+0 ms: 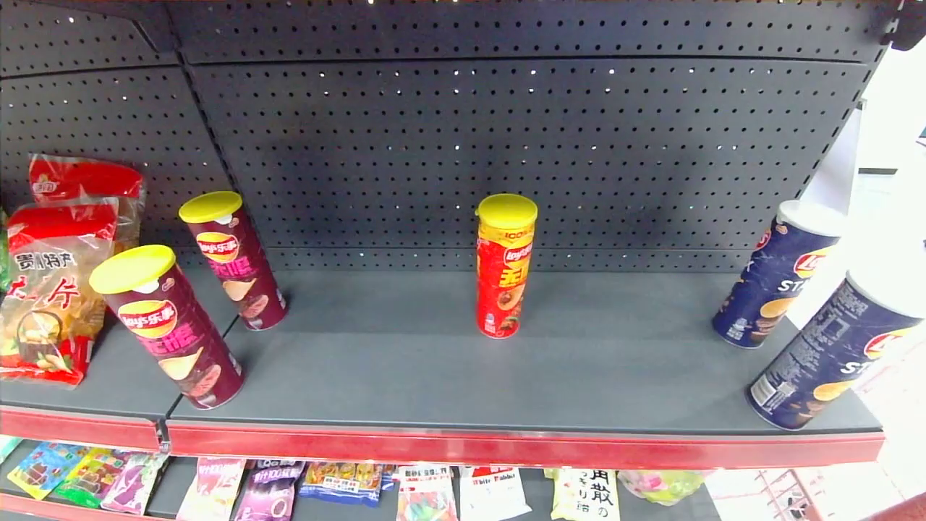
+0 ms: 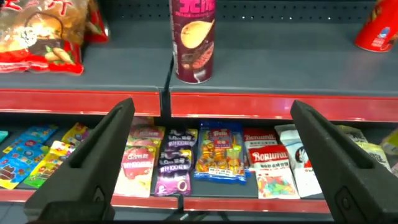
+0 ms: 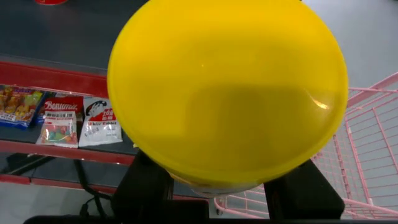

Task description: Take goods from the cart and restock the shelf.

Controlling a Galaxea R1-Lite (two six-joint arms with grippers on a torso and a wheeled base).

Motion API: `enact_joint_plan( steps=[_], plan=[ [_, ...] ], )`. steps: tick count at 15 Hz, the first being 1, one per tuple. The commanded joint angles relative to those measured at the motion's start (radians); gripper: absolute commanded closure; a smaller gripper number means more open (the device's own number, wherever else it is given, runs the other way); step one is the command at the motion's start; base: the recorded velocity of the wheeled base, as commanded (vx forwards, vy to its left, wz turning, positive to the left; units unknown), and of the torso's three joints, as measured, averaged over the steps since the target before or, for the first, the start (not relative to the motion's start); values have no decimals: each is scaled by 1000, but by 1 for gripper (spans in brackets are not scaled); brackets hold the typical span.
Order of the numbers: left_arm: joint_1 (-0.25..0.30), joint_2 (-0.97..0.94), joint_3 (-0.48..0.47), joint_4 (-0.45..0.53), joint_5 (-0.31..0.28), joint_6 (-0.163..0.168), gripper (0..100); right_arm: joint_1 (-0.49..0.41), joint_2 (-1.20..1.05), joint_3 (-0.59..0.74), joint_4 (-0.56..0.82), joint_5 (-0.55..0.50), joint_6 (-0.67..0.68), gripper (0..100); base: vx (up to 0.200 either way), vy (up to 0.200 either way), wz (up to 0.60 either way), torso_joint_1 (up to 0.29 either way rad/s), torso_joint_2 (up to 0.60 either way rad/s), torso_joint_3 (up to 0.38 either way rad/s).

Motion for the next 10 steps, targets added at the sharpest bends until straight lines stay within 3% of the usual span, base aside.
enact_joint_plan(
  steps=[1, 5, 6, 7, 9, 10],
  plan=[
    [-1, 1, 0, 0, 0, -1, 0, 1, -31, 10, -1, 0, -2, 100, 0, 0, 0, 0, 0, 0],
    [-8, 36, 0, 0, -12, 9, 0, -13, -212, 67, 3, -34, -28, 100, 0, 0, 0, 0, 0, 0],
    [-10, 37, 0, -1, -55, 25, 0, -14, -212, 69, -1, -65, -28, 100, 0, 0, 0, 0, 0, 0],
    [-12, 42, -4, -1, -135, 81, 0, -14, -212, 69, 0, -104, -28, 100, 0, 0, 0, 0, 0, 0],
    [-13, 44, -6, -1, -145, 97, 0, -13, -212, 82, -1, -95, -25, 100, 0, 0, 0, 0, 0, 0],
    [-16, 235, -239, -4, -168, -2, 0, -13, -212, 98, -3, -77, -24, 100, 0, 0, 0, 0, 0, 0]
  ],
)
